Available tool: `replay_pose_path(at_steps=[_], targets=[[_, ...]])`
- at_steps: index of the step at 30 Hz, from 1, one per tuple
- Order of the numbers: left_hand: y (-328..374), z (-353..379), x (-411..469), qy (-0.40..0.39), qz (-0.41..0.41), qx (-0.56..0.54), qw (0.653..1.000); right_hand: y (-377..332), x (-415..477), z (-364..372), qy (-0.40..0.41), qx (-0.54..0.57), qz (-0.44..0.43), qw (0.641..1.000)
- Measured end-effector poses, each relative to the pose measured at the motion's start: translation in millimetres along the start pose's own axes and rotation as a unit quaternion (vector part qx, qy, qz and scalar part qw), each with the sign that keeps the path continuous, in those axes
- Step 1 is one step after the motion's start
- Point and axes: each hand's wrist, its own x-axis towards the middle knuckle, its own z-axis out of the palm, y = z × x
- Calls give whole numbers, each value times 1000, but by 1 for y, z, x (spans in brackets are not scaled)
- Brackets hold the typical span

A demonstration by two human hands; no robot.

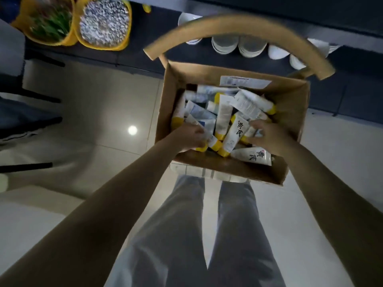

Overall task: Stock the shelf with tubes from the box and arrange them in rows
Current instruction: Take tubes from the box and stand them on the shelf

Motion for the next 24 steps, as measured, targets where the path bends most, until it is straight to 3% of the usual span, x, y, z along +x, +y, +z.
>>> replay_pose_path(at_steps=[8,20,24], targets=[[-34,14,24,110,43,-86,989,4,29,25,26,22,33,999],[-35,4,40,64,-35,-129,989,10,47,30,-11,61,58,996],[-28,3,44,115,-45,-215,969,12,47,30,-1,66,59,996]])
